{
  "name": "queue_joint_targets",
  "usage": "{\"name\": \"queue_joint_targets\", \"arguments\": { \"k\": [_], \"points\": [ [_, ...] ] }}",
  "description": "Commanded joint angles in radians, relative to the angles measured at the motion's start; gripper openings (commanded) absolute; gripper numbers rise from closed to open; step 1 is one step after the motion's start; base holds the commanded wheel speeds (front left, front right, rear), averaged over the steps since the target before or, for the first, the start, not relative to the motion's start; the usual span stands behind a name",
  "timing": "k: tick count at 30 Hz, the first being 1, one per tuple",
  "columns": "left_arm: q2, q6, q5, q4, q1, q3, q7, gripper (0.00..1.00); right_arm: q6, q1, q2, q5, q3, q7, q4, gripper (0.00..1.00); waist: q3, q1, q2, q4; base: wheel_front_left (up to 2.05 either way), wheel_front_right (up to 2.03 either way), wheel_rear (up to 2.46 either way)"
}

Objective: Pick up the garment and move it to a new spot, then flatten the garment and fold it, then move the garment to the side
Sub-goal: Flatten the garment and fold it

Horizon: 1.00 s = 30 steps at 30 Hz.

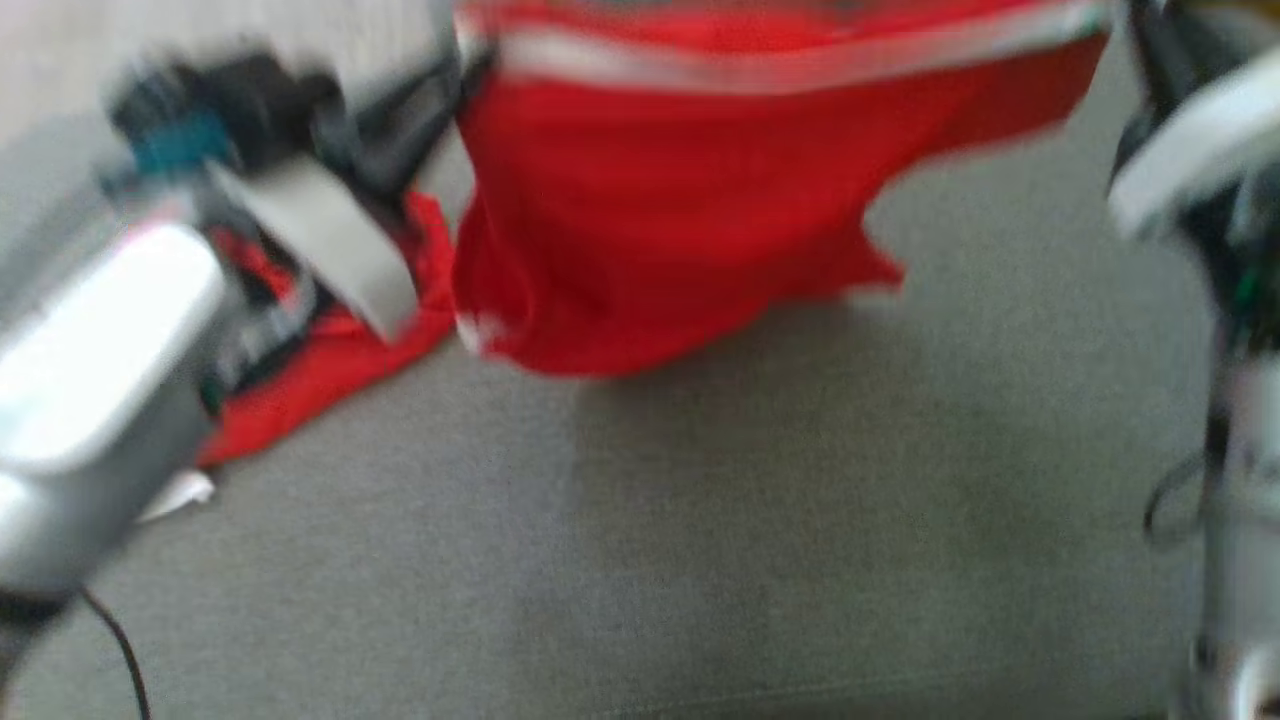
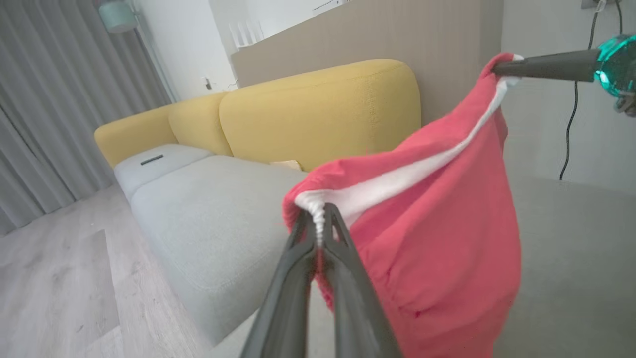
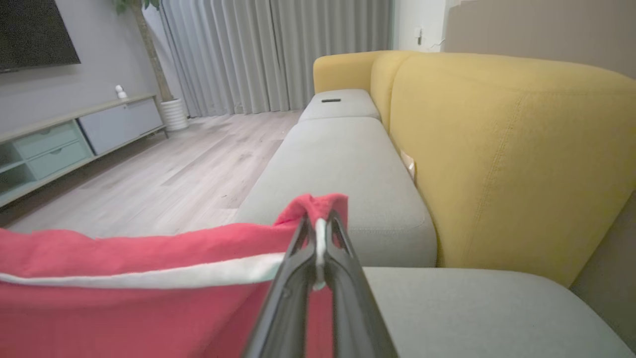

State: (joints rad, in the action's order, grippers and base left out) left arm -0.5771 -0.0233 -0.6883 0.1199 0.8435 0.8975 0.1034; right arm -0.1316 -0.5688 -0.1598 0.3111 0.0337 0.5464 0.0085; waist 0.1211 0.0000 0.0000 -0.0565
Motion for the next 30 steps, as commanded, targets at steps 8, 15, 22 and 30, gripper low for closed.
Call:
{"name": "queue_joint_targets", "arguments": {
  "k": [8,15,22,30],
  "points": [
    [0.013,-0.102,0.062,0.287,0.549,-0.069,0.006,0.00,0.001,-0.592,0.013,-0.113,-0.013,-0.172,0.325,0.00,0.307,0.0000,0.0000,-0.067,0.00,0.00,0.00],
    [0.120,-0.106,0.102,0.505,0.777,-0.102,0.146,0.00,0.001,-0.876,0.034,-0.203,0.092,-0.522,0.609,0.00,0.367,0.0000,0.0000,-0.067,0.00,0.00,0.00],
    [0.202,-0.106,0.153,0.490,0.662,-0.191,0.158,0.00,0.001,-0.833,0.059,-0.226,0.106,-0.692,0.849,0.00,0.379,0.0000,0.0000,-0.064,0.00,0.00,0.00],
    [0.229,-0.107,0.203,0.394,0.299,-0.136,0.158,0.00,0.001,-0.625,0.006,-0.172,-0.065,-0.673,1.033,0.00,0.330,0.0000,0.0000,-0.046,0.00,0.00,0.00]
  ]
}}
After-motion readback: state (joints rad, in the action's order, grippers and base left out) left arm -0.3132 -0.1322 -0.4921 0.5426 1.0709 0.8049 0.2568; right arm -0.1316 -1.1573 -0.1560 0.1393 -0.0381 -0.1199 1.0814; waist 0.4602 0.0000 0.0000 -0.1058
